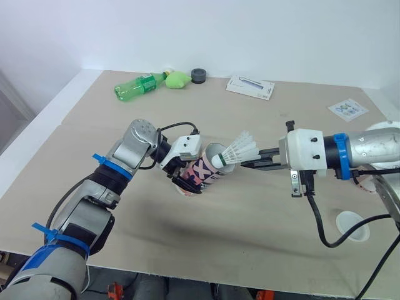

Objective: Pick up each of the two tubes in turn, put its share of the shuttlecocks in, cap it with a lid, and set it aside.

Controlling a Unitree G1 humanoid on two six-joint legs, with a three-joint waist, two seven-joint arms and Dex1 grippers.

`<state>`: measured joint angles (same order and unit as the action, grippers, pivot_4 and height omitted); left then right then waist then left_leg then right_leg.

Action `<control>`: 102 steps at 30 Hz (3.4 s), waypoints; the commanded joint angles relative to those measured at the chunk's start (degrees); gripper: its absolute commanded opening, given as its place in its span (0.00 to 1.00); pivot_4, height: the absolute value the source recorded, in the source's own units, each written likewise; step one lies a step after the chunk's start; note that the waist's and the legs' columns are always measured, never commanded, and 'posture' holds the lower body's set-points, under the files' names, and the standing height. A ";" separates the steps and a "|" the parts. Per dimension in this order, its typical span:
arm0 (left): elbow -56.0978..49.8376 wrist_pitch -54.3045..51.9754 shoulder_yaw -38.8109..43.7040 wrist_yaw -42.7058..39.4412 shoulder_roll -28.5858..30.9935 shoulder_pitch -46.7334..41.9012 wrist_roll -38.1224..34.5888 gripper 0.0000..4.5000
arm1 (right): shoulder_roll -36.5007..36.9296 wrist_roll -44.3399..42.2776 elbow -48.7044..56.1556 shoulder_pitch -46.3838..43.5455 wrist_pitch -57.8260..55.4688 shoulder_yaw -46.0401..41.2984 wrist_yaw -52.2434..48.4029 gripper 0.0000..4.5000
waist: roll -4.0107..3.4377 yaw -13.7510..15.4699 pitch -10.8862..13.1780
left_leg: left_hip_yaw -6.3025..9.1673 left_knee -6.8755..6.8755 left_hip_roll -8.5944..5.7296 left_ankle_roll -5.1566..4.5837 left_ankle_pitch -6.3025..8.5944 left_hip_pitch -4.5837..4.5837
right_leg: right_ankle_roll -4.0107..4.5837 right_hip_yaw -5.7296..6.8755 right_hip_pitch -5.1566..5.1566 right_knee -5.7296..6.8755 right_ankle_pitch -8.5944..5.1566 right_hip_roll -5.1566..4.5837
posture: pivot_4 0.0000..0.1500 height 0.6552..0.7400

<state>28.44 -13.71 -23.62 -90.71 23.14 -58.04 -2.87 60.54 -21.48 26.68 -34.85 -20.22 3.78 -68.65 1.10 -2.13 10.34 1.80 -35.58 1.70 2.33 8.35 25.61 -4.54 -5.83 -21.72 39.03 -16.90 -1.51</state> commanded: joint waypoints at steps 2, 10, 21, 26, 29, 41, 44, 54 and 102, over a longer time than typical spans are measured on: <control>0.53 0.45 0.26 0.71 -0.53 -0.74 0.27 0.75 | -2.82 -0.12 -0.37 -4.33 -1.54 1.62 0.32 0.15 | 0.00 -0.03 0.00 | 0.00 0.00 0.01 0.00 0.00 0.00 | 0.01 0.00 -0.01 0.00 0.00 0.01 | 1.00 0.87; 0.10 -0.05 0.36 0.77 -0.77 -0.62 -0.01 0.75 | -5.22 1.17 -1.40 -6.95 -2.80 2.72 0.37 0.80 | 0.00 0.20 0.00 | 0.01 0.01 0.02 0.00 0.00 0.03 | 0.04 0.02 -0.03 0.01 0.01 0.02 | 1.00 0.87; -2.82 -1.35 2.84 0.46 -1.42 0.93 -3.39 0.75 | -1.04 -7.87 -2.84 5.78 -6.88 -13.78 -0.66 0.99 | 0.03 0.66 0.02 | 0.06 0.02 0.03 0.00 0.00 0.19 | 0.08 0.06 -0.18 0.02 0.03 0.03 | 1.00 0.87; -4.32 -2.17 2.90 -0.43 -1.28 1.27 -4.75 0.75 | -0.99 -8.61 -3.75 10.40 -8.78 -16.46 0.63 0.81 | 0.04 0.63 0.03 | 0.09 0.05 0.03 -0.01 0.00 0.28 | 0.39 0.09 -0.26 0.02 0.16 0.05 | 1.00 0.87; -4.21 -2.05 0.91 -1.42 -0.20 1.53 -3.59 0.75 | -0.47 -9.32 -3.76 10.85 -8.16 -16.64 -0.34 0.54 | 0.04 0.42 0.04 | 0.08 0.06 0.03 -0.01 0.00 0.31 | 0.38 0.07 -0.32 0.03 0.15 0.06 | 1.00 0.87; 2.08 2.03 -2.92 -1.79 0.11 -2.30 -0.48 0.75 | -2.95 -9.17 -2.53 -5.76 -11.14 -3.38 -2.98 0.01 | -0.03 -0.75 0.06 | -0.01 0.02 0.10 -0.01 0.00 0.27 | 0.11 0.01 -0.38 0.07 0.05 0.11 | 1.00 0.87; 2.83 2.47 -3.29 -1.79 -0.13 -2.71 -0.70 0.75 | -4.28 -7.09 -3.77 -9.94 -10.35 1.38 -4.86 0.01 | -0.02 -0.63 0.06 | 0.04 0.03 0.13 -0.04 -0.03 0.28 | 0.14 0.04 -0.40 0.09 0.09 0.16 | 1.00 0.87; 3.73 2.88 -3.22 -1.79 -0.76 -3.14 -0.90 0.75 | -10.83 6.36 -13.08 -20.82 -1.78 17.49 -13.18 0.01 | -0.03 -0.53 0.06 | 0.03 0.03 0.11 -0.04 -0.03 0.38 | 0.12 0.03 -0.49 0.09 0.07 0.15 | 1.00 0.87; -8.24 -1.73 5.05 -1.79 -2.36 3.52 -14.88 0.75 | -6.40 -9.68 -7.41 -5.45 -20.98 -19.67 -8.43 0.01 | -0.03 -0.29 0.07 | 0.27 0.06 0.06 0.10 -0.15 0.61 | 0.50 0.21 -0.62 0.25 0.24 0.09 | 1.00 0.87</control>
<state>26.73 -12.53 -23.67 -92.28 21.19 -55.33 -10.76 51.93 -27.80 14.57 -46.93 -36.78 -6.11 -81.23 1.07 -2.42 10.41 2.09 -35.54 1.76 2.43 8.21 26.25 -4.04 -5.59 -22.36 39.29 -16.66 -1.42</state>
